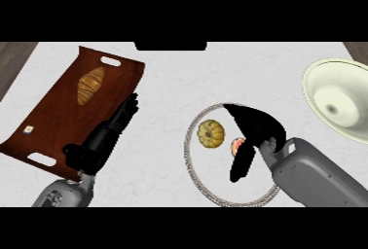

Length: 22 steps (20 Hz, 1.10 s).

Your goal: Pick the cupcake from the placemat and place it in the bowl

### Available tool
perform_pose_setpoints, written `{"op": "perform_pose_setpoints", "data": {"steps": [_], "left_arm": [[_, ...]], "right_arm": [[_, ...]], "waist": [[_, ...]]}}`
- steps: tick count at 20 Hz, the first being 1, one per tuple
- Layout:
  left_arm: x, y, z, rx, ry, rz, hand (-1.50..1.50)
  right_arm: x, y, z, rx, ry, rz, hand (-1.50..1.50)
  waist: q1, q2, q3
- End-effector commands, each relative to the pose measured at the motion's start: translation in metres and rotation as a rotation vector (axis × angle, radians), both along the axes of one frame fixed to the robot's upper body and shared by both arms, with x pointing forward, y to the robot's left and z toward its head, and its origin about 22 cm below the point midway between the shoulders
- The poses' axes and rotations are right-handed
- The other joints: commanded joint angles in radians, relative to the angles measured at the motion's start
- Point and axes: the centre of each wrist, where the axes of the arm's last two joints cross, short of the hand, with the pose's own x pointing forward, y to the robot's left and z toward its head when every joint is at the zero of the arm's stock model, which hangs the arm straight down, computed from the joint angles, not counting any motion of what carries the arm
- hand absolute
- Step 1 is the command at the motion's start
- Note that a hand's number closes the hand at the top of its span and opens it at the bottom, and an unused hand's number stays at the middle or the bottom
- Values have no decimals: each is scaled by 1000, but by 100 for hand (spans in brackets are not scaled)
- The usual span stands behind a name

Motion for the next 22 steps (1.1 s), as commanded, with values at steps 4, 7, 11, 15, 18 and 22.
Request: {"op": "perform_pose_setpoints", "data": {"steps": [4, 7, 11, 15, 18, 22], "left_arm": [[-14, -13, -10, -7, 14, -7, 0], [-8, -6, -14, -6, -5, -12, 0], [3, 2, 16, 4, -4, -10, 0], [-10, -12, 1, -10, 13, -16, 0], [1, -2, 3, -4, 11, -13, 0], [-7, -6, 2, 12, 8, -3, 0]], "right_arm": [[-22, -9, -15, -137, -79, -82, -150], [-7, -12, -6, -190, -78, -104, -150], [-14, -2, -23, -192, -66, -107, -150], [-10, -21, -38, -200, -28, -138, -150], [-14, -27, -56, -191, -36, -144, -150], [0, -35, -70, -194, -10, -142, -150]], "waist": [[-6, -2, 0], [-3, 0, 0], [0, 1, 0], [1, 1, 0], [0, 2, 1], [3, 2, 1]]}}
